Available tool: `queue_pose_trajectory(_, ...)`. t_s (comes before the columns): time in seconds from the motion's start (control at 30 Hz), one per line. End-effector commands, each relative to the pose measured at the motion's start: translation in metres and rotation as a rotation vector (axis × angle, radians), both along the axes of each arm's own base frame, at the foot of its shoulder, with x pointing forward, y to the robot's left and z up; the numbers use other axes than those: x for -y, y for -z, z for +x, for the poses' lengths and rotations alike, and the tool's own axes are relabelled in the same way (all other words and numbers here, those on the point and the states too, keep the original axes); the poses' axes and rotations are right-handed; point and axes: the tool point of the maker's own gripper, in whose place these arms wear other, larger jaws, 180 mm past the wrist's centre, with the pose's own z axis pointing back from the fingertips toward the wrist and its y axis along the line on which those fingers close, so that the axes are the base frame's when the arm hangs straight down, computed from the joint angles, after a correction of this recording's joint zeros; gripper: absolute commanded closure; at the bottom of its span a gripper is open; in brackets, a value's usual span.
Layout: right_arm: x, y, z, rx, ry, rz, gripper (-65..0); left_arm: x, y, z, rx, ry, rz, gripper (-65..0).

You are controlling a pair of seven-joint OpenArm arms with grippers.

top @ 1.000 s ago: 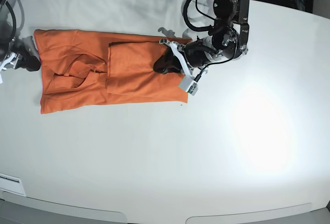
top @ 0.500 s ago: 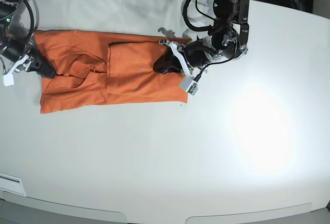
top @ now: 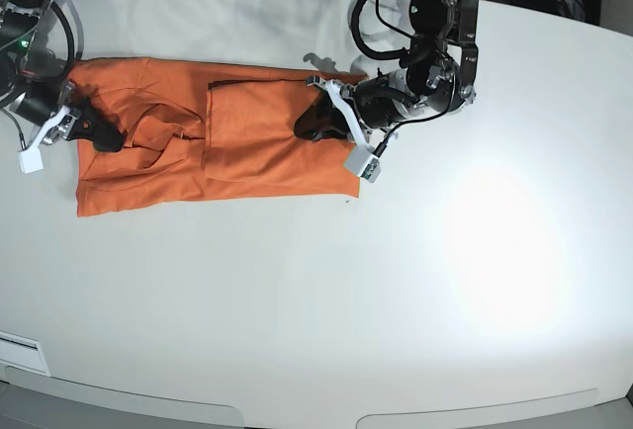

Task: Fold the T-shirt properly
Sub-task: 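Press the folded end down with the left gripper while the right gripper regrasps, then grasp the strip end with the right gripper and lift it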

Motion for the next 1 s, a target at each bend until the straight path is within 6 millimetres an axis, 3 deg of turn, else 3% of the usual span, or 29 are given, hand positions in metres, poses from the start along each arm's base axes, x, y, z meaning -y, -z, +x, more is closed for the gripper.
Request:
queue_pose_trajectory(0.0, -0.003, 0.013, -0.013, -0.086, -0.04, -0.03, -33.2, -0.002, -0.002, 0.002, 0.008, 0.001, 0.015, 0.0)
queue_pose_trajectory(0.17, -0.003, 0.009, -0.004, -0.066, -0.04, -0.033, -31.7, -0.002, -0.001, 0.002, 0.005, 0.003, 0.017, 0.0)
queue_pose_trajectory(0.23, -0.002, 0.008, -0.004, -0.064, -0.038, -0.033, -23.7, -0.002, -0.001, 0.002, 0.005, 0.003, 0.016, 0.0)
queue_pose_trajectory(0.33, -0.001, 0.007, -0.001, -0.052, -0.026, -0.031, -5.9, -0.002, -0.002, 0.002, 0.006, 0.003, 0.016, 0.0)
queue_pose_trajectory(0.4, -0.001, 0.006, 0.001, -0.047, -0.023, -0.03, -0.4, -0.002, -0.002, 0.002, 0.006, 0.003, 0.016, 0.0)
queue_pose_trajectory(0.7, -0.001, 0.005, 0.002, -0.042, -0.021, -0.031, 0.0, 0.002, -0.007, 0.001, 0.014, 0.014, -0.016, 0.0)
queue_pose_trajectory(0.77, 0.0, 0.005, 0.002, -0.042, -0.022, -0.034, 0.0, 0.011, -0.019, -0.003, 0.041, 0.059, -0.087, 0.0)
queue_pose_trajectory(0.9, 0.004, 0.002, 0.003, -0.039, -0.025, -0.049, 0.0, 0.034, -0.066, -0.016, 0.131, 0.201, -0.333, 0.0)
queue_pose_trajectory(0.97, 0.009, 0.0, 0.003, -0.039, -0.04, -0.088, 0.0, 0.039, -0.08, -0.021, 0.158, 0.261, -0.385, 0.0)
